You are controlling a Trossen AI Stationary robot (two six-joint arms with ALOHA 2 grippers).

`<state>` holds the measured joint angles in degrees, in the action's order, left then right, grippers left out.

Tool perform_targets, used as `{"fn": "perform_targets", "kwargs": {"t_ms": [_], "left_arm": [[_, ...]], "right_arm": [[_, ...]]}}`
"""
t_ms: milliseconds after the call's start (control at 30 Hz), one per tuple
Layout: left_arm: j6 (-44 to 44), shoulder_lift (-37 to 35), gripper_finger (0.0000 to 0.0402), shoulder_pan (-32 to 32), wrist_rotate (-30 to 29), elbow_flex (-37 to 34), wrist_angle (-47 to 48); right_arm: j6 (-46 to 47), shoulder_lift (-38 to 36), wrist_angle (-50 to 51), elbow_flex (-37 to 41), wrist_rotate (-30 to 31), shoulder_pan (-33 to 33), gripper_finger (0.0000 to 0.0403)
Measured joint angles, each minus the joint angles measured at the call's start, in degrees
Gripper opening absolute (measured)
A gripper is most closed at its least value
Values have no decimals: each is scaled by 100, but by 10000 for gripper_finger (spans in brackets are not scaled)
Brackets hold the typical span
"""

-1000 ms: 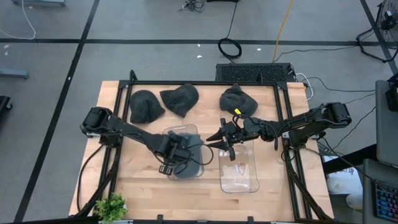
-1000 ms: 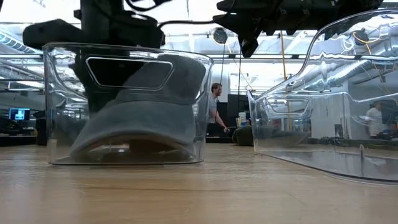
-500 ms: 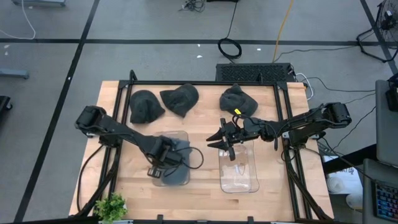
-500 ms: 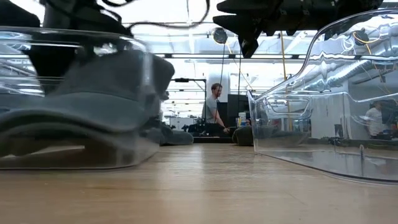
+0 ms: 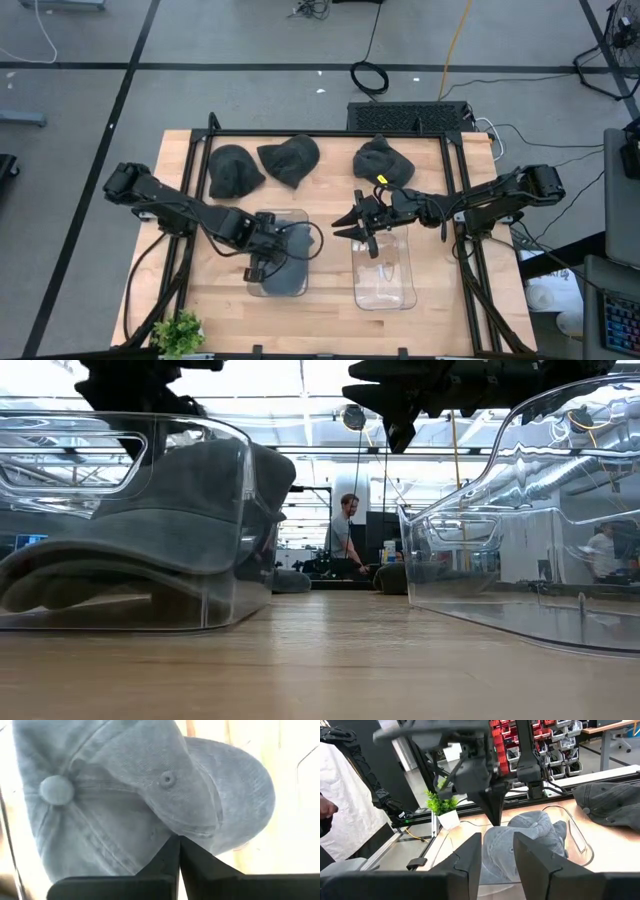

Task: Pick & Place hat
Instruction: Put the right black cap into the right transparent bin

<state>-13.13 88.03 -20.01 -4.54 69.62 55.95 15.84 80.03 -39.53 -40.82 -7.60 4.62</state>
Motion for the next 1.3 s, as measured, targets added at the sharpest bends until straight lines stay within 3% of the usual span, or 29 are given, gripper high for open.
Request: {"fn": "perform_targets", "kwargs": {"t_ms": [200,333,433,567,733,833,967,1100,1300], "left_arm": [[-646,-271,11,101,-262,2,-9],[-296,-889,52,187,-1159,0,-201],[335,-1663,91,189,-1724,-82,-1071],[1406,-2751,138,276,-1790,-717,-2668],[1313,-3704,194,612,-1809,-1702,-4117],[1358,-3956,226,783,-1808,-2093,-4483],[1738,-4015,257,953,-1808,-2379,-4659],[1957,-3895,277,1069,-1805,-2400,-4688],[1960,-3766,291,1106,-1791,-2402,-4665]], "right_arm": [[-157,0,-2,0,2,0,100],[-288,-60,17,-2,30,-2,100],[-354,-103,141,-2,242,-4,100],[-699,-371,844,-2,886,-61,100],[-1203,-1050,2570,-129,2376,-468,115],[-1300,-1427,3917,-390,2843,-1033,149],[-1007,-1398,5507,-887,2131,-2229,207],[-1280,-867,6242,-1339,1386,-3440,250],[-2080,87,6885,-2152,569,-4707,270]]}}
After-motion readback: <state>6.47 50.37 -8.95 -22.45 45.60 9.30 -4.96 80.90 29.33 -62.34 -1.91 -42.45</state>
